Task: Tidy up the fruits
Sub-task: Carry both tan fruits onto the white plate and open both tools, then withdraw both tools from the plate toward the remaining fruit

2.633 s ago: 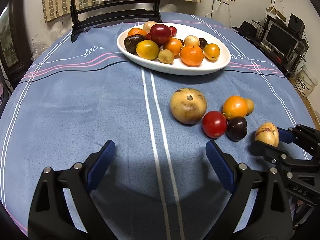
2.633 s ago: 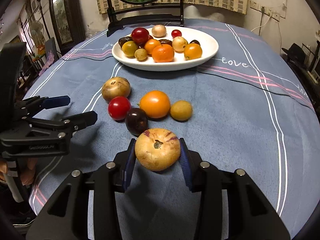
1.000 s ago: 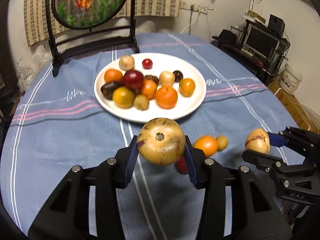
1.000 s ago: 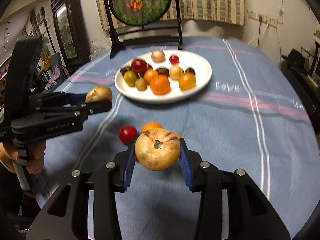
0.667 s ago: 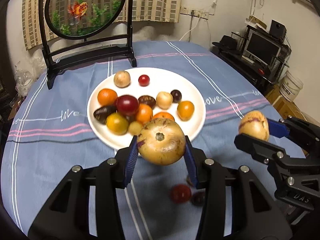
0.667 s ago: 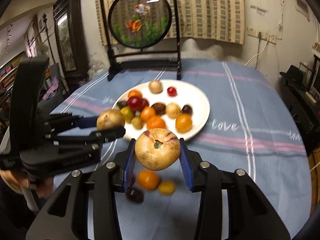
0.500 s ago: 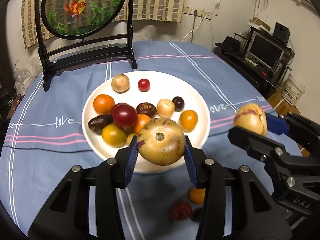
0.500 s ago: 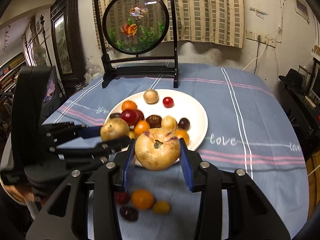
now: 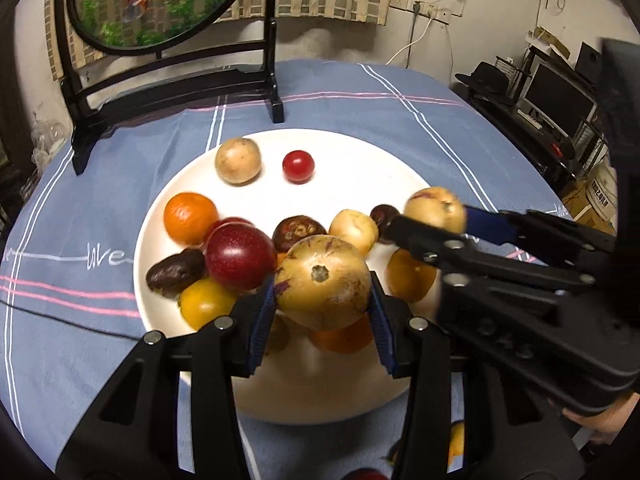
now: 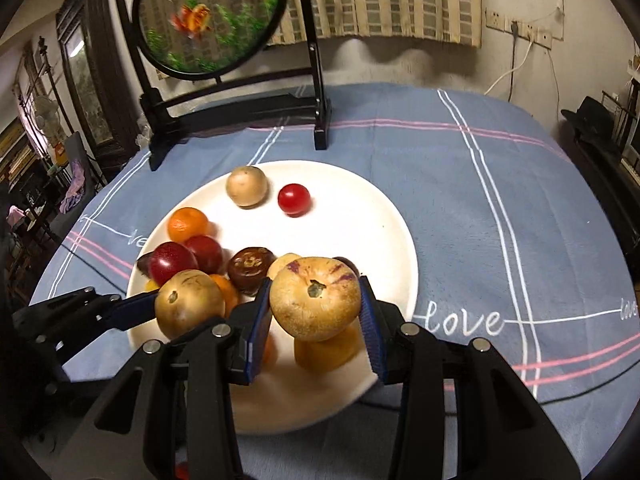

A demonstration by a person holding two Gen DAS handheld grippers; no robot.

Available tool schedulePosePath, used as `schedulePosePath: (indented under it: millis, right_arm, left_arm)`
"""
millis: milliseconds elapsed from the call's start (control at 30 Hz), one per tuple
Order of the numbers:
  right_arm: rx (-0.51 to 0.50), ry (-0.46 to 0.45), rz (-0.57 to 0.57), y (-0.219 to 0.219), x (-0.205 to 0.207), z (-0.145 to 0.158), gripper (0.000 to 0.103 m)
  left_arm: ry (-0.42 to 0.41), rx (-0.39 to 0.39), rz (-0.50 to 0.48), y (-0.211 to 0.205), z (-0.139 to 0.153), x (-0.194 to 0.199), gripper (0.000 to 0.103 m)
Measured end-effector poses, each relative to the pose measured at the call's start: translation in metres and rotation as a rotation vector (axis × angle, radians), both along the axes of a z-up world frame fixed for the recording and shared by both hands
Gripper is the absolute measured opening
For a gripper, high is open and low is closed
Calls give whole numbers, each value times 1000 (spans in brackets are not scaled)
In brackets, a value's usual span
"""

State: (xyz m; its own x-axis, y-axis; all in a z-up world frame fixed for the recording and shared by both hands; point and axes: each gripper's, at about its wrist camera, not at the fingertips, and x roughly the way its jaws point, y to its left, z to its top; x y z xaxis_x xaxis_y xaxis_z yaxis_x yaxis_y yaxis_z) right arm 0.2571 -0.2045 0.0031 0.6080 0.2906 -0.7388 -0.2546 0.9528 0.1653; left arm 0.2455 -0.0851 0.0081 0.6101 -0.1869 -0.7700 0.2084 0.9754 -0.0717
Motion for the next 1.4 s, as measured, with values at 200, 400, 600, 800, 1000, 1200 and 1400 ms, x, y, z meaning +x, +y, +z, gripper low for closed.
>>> schedulePosePath:
  millis: [200, 400, 600, 800, 1000, 1200, 1400]
  right_arm:
    - [53, 50, -28, -8, 13, -10, 43]
    - [147, 85, -40, -13, 17, -11, 51]
    - [157, 47, -48, -18, 7, 2, 53]
    - [213, 18, -81, -38, -11, 15, 53]
    - [263, 10, -99, -55, -37, 23, 54]
    - [256, 15, -102, -63, -74, 24, 55]
    - [210, -17, -106, -66, -117, 23, 67]
  left_arm:
    - [5, -11, 23, -7, -6, 9, 45]
    - [1, -2, 35, -11, -5, 12, 46]
    - [2, -15, 32, -14, 0, 10, 70]
    - [-81, 53, 67, -14, 18, -8, 89]
    - [-82, 25, 76, 1, 28, -29, 91]
    - [-80, 31, 80, 16, 25, -66, 92]
    - [-86, 79, 68, 25, 12, -109, 94]
